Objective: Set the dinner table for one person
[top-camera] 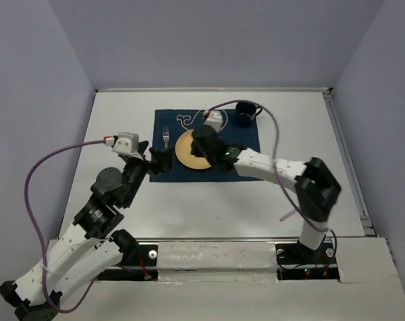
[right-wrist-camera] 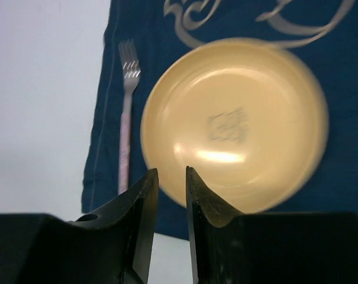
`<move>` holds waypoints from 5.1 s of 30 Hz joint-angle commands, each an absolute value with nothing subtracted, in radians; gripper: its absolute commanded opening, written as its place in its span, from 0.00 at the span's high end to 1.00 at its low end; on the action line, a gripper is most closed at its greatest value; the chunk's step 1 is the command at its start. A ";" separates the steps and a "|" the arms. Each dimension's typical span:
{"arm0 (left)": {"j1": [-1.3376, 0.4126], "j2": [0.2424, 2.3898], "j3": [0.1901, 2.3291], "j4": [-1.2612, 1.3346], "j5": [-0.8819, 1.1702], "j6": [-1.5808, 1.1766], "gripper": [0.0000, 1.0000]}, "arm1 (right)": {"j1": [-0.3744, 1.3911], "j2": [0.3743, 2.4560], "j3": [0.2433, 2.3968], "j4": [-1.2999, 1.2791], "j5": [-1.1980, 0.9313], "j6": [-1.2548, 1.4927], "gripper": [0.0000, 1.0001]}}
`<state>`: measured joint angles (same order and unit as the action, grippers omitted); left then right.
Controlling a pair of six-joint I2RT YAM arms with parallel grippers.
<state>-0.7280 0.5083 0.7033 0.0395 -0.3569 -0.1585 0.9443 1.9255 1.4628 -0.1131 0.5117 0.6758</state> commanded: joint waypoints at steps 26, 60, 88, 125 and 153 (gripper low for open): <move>-1.382 1.960 1.369 0.212 -0.229 -0.091 0.13 | 0.472 0.730 0.991 -0.314 0.496 0.364 0.71; -1.362 1.992 1.252 0.412 -0.428 -0.076 1.00 | 0.472 0.678 0.996 -0.299 0.330 0.365 0.68; -0.884 1.112 0.505 1.187 0.121 -0.680 1.00 | 0.472 0.968 0.669 0.443 -0.567 0.482 0.31; -0.830 1.158 0.420 1.362 0.293 -0.830 1.00 | 0.472 1.003 0.649 0.730 -0.678 0.526 0.42; -0.830 0.878 0.436 0.763 0.013 -0.674 0.01 | 0.472 1.167 0.957 0.016 -0.330 0.430 1.00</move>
<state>-0.8265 1.0531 0.4038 1.0515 0.2058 -0.7727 0.4782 1.1030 0.8112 0.3481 -0.5156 0.5362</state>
